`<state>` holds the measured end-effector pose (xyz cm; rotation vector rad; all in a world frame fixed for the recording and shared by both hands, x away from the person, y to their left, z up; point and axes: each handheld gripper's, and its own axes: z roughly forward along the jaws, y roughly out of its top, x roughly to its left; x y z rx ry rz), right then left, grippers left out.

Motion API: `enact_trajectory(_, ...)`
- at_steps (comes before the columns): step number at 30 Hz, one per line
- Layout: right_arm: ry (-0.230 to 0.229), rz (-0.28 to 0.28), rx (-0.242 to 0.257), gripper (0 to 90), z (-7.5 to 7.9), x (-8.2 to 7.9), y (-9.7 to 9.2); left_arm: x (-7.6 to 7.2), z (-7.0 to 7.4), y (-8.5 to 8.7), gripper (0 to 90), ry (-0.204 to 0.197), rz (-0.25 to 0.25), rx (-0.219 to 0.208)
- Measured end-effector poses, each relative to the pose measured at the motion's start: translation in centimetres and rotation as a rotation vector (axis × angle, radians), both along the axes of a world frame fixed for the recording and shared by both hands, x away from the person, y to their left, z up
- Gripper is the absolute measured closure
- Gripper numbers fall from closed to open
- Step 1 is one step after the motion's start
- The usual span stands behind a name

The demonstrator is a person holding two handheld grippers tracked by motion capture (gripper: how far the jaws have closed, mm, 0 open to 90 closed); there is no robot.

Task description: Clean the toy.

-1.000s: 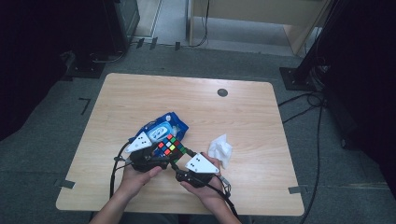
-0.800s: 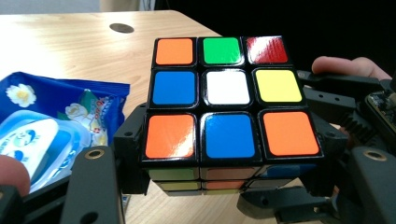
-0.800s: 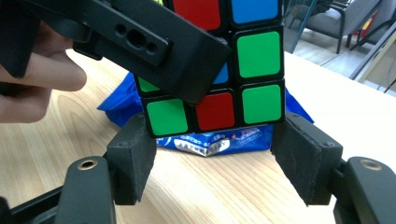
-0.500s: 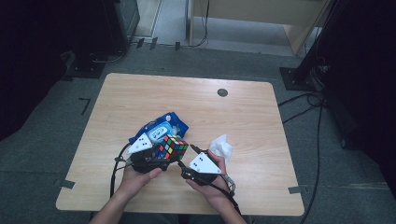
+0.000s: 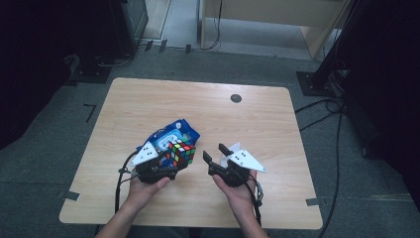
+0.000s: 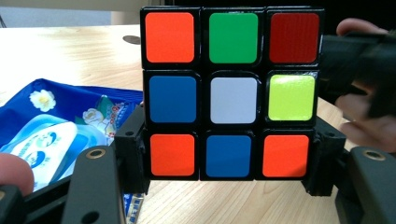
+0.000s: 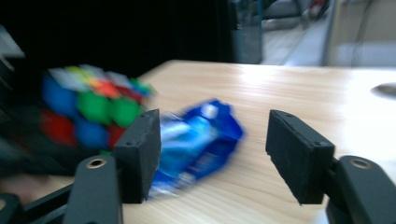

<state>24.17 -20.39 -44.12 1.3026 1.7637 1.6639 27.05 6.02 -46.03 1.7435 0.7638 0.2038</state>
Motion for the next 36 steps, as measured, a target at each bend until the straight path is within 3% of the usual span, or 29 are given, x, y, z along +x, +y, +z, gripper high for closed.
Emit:
enact_trajectory(2,0.048,0.036,0.101,27.3,0.7,-0.2,0.5,-0.2,-0.1,-0.4,34.1,-0.013,-0.003,0.009)
enact_trajectory(5,0.109,0.086,0.198,19.2,1.3,-0.5,1.8,-0.7,-0.3,-1.1,34.1,-0.033,-0.013,0.017)
enact_trajectory(9,0.171,0.083,0.187,16.5,1.0,-0.5,3.2,-1.3,-0.4,-1.8,34.0,-0.072,-0.015,0.047)
enact_trajectory(11,0.209,0.087,0.189,22.6,0.7,-0.5,3.4,-1.5,-0.4,-2.0,34.0,-0.085,-0.019,0.059)
enact_trajectory(13,0.198,0.076,0.188,33.9,0.5,-0.7,3.4,-1.7,-0.4,-2.2,34.0,-0.110,-0.012,0.080)
enact_trajectory(17,0.184,0.059,0.159,34.7,0.6,-1.1,3.7,-1.9,-0.4,-2.3,33.9,-0.121,-0.015,0.078)
enact_trajectory(23,0.108,0.017,0.096,34.9,0.7,-2.0,4.2,-1.9,-0.3,-2.5,33.2,-0.116,-0.023,0.068)
enact_trajectory(28,0.054,-0.006,0.043,34.9,0.8,-2.8,5.0,-2.1,-0.1,-2.6,31.8,-0.140,-0.010,0.072)
enact_trajectory(34,0.045,0.009,0.016,34.8,0.6,-3.0,5.6,-2.1,-0.1,-2.4,32.3,-0.144,-0.015,0.076)
enact_trajectory(36,0.045,0.014,0.018,34.7,0.6,-3.0,5.5,-2.1,0.0,-2.3,33.4,-0.162,-0.015,0.082)
